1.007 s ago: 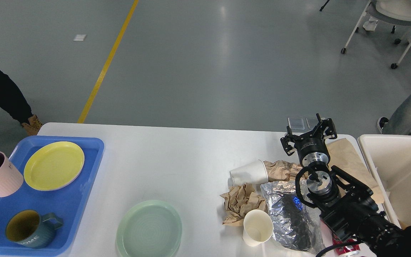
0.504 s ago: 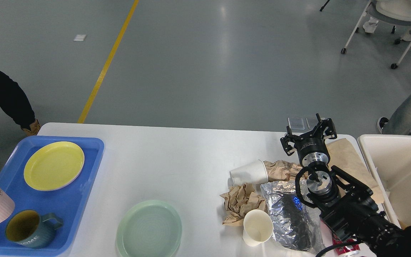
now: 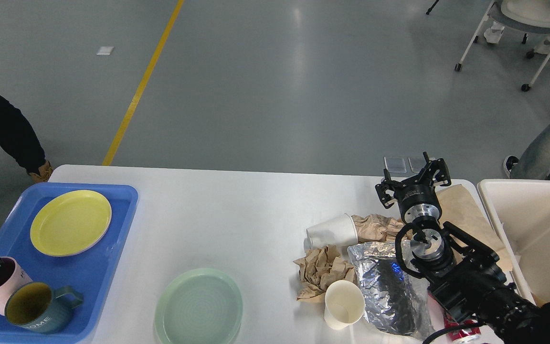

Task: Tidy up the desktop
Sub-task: 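Carry the pink cup into the blue tray and release it, then raise the left gripper and move it toward the pale green plate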

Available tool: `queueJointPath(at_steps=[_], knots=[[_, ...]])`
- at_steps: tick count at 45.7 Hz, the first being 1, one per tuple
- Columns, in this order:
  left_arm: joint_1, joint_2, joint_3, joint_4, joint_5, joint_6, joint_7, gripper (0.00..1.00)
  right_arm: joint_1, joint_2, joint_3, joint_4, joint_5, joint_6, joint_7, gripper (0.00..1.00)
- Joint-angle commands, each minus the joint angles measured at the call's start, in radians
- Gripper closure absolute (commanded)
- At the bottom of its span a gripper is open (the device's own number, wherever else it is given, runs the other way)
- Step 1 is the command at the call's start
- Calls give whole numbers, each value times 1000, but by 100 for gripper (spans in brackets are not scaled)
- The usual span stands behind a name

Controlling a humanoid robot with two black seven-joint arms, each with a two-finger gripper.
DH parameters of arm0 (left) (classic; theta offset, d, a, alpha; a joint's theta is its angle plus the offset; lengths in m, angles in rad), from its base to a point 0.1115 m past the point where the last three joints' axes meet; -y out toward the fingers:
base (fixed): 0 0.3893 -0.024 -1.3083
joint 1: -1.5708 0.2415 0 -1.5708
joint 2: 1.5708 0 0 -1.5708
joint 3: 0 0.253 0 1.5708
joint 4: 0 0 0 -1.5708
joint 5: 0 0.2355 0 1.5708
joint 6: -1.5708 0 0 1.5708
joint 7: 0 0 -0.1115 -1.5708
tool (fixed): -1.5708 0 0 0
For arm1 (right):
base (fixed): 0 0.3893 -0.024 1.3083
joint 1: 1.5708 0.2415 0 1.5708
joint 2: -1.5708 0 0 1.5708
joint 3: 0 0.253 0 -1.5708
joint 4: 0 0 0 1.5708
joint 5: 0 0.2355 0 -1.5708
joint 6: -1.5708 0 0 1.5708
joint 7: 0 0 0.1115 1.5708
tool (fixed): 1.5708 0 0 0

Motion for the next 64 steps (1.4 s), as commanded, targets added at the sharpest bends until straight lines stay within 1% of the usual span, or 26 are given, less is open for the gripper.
queueJointPath(at_steps=[1,6,8,16,21,23,26,30,36,39,44,49,57,61,64], knots=[[-1,1,1,2,1,4,-1,88,0,0,0,0,0,0,0,0],[-1,-1,1,0,3,4,-2,79,0,0,0,0,0,0,0,0],[-1,-1,1,-1,3,4,-4,73,0,0,0,0,0,0,0,0],[-1,-6,3,-18,4,3,-6,46,0,0,0,0,0,0,0,0],[-7,-9,7,-24,6,-7,-6,24,0,0,0,0,0,0,0,0],[-16,-9,30,-35,6,-13,-6,15,0,0,0,0,0,0,0,0],[-45,-7,78,-85,6,-16,-6,8,0,0,0,0,0,0,0,0],[-122,-7,168,-168,4,-16,-6,5,0,0,0,0,0,0,0,0],[-260,-7,352,-280,4,-16,-6,4,0,0,0,0,1,0,0,0],[-320,-7,417,-335,3,-17,-18,4,0,0,0,0,0,0,0,0],[-427,-7,510,-409,4,-36,-51,4,0,0,0,0,0,0,0,0],[-542,-12,602,-457,4,-53,-102,4,0,0,0,0,0,0,0,0],[-702,-88,717,-494,3,-54,-186,4,0,0,0,0,0,0,0,0],[-762,-137,748,-517,0,-50,-210,4,0,0,0,0,0,0,0,0],[-785,-194,754,-526,1,-50,-213,4,0,0,0,0,0,0,0,0]])
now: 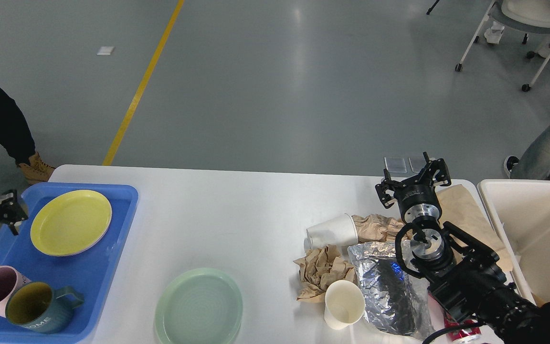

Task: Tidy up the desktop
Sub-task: 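Raise the left gripper and move it toward the pale green plate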

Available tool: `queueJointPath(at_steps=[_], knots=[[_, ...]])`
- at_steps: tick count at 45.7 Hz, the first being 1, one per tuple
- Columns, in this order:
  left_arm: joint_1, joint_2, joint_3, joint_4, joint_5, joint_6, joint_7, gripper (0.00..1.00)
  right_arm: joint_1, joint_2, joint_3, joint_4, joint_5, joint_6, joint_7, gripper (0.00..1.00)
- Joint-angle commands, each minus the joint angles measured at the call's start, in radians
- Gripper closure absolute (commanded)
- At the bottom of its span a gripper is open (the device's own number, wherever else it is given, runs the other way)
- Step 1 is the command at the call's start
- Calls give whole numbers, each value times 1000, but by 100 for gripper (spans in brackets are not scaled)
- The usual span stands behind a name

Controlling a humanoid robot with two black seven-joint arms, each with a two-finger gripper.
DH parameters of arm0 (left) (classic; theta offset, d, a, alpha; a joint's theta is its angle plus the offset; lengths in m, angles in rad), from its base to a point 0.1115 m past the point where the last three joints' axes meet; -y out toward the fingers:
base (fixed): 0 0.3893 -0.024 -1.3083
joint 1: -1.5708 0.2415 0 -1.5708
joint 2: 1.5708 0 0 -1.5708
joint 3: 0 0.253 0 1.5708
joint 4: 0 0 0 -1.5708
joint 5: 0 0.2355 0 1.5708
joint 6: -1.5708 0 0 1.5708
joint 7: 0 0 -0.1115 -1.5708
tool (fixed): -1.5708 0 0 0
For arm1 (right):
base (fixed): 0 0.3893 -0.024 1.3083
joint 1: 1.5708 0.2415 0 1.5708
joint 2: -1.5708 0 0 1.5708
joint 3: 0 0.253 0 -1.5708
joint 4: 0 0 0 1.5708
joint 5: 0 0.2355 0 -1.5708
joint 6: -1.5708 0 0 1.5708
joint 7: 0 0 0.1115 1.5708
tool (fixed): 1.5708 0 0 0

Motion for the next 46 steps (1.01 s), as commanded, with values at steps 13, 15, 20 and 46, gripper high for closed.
queueJointPath(at_steps=[13,15,20,46], knots=[[-85,-311,17,-84,-2,9,-16,4,0,0,0,0,-1,0,0,0],[-84,-339,13,-93,-2,9,-18,4,0,0,0,0,-1,0,0,0],[-72,-392,8,-99,-2,5,-19,4,0,0,0,0,-1,0,0,0],[231,-455,-216,-59,0,421,-2,4,0,0,0,0,-1,0,0,0]])
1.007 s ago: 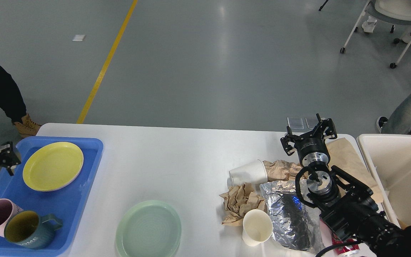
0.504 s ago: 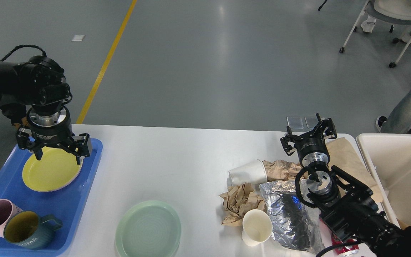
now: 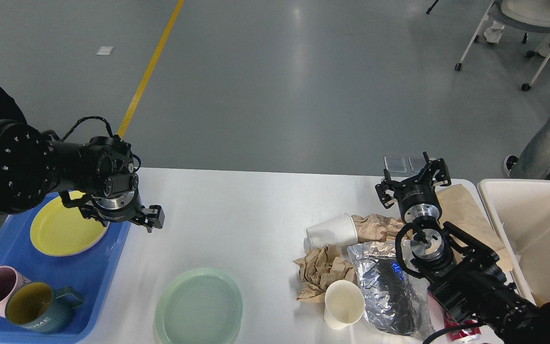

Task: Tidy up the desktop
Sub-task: 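Raise the left gripper and move it toward the pale green plate, then lower the left gripper and grasp the pale green plate edge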

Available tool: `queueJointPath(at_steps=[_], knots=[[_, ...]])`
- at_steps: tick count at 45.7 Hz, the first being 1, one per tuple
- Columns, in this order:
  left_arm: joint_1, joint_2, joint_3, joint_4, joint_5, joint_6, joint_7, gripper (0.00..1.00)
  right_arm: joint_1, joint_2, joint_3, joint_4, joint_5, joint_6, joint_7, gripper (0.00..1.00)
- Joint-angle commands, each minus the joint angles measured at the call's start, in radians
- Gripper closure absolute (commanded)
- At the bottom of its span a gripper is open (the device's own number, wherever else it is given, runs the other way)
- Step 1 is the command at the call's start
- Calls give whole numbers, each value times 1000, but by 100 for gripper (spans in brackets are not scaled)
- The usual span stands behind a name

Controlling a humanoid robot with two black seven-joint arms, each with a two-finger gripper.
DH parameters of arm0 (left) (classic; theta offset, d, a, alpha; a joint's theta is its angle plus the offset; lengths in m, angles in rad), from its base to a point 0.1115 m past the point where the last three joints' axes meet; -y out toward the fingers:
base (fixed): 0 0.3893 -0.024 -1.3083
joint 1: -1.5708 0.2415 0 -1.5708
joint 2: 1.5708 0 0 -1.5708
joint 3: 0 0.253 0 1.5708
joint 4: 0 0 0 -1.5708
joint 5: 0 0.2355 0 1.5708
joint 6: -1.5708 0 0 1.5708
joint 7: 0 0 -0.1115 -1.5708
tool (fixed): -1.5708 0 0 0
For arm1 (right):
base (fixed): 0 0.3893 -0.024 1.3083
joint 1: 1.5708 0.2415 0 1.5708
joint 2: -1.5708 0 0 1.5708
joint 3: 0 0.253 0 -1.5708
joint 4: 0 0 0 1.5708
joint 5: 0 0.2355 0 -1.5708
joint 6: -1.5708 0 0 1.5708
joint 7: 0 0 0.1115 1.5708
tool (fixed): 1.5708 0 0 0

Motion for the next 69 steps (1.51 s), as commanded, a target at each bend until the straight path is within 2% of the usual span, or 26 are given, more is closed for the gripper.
queueJointPath(at_steps=[1,8,19,29,38,43,46,51,58,64,69], knots=[[64,4,-97,14,0,3,0,4,0,0,0,0,0,0,0,0],[100,0,-165,13,5,-16,-1,4,0,0,0,0,0,0,0,0],[103,0,-166,13,5,-112,-1,4,0,0,0,0,0,0,0,0],[149,0,-166,14,3,-110,-1,4,0,0,0,0,1,0,0,0],[215,0,-166,49,2,-72,0,4,0,0,0,0,1,0,0,0],[238,0,-171,62,2,-30,0,8,0,0,0,0,0,0,0,0],[239,3,-171,63,2,-21,-1,14,0,0,0,0,0,0,0,0],[241,8,-171,68,3,-38,-12,35,0,0,0,0,0,0,0,0],[247,8,-173,68,3,-69,-7,51,0,0,0,0,0,0,0,0],[247,14,-186,68,0,-142,-3,80,0,0,0,0,0,0,0,0],[247,18,-199,69,0,-185,-3,94,0,0,0,0,0,0,0,0]])
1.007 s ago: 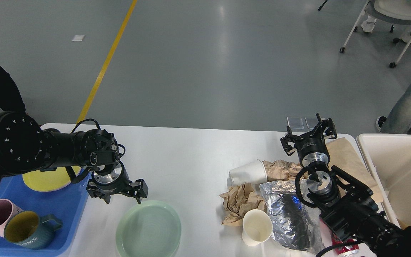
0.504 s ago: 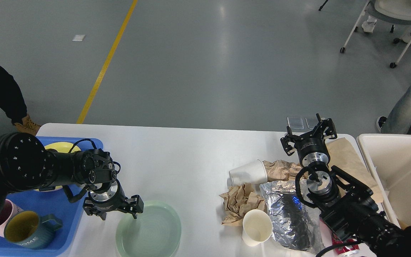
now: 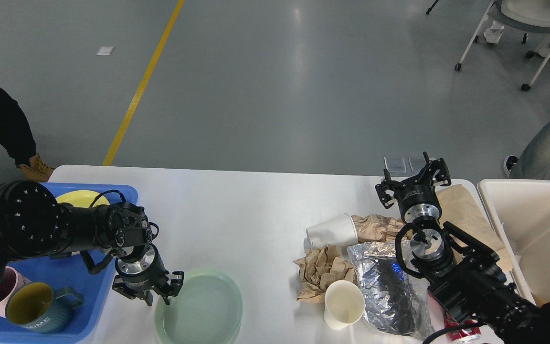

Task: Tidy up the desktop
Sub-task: 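Lower the left gripper and grasp the pale green plate edge, then lift the pale green plate and set it onto the yellow plate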

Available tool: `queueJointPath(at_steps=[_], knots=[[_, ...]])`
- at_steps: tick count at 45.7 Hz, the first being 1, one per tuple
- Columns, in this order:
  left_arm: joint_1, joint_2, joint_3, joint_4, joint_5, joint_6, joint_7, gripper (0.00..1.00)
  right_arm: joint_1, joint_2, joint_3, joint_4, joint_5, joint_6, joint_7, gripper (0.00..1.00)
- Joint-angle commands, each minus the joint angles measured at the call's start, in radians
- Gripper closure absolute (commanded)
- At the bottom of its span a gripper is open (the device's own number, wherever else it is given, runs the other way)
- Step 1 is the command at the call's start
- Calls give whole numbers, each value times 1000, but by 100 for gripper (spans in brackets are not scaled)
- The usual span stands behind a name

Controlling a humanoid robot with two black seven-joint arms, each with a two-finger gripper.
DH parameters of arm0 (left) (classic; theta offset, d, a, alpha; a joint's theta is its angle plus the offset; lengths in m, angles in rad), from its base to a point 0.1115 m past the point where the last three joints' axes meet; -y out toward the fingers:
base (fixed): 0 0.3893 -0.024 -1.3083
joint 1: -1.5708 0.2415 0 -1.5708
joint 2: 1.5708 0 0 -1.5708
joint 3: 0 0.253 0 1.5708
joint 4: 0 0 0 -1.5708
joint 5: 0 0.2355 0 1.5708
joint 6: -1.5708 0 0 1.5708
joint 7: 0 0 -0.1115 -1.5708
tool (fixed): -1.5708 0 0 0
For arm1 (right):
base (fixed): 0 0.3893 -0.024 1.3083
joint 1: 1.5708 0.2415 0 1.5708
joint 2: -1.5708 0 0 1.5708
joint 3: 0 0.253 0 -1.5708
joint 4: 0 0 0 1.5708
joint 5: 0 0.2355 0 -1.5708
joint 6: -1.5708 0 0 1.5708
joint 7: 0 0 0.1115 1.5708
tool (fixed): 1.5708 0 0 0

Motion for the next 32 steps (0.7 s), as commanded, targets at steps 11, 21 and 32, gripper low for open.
queueJointPath(at_steps=[11,21,32], knots=[[-2,7,-10,3,-2,-48,1,100,0,0,0,0,0,0,0,0],[-8,18,-12,3,-4,-47,1,100,0,0,0,0,0,0,0,0],[-61,165,-16,8,-65,-40,1,100,0,0,0,0,2,0,0,0]])
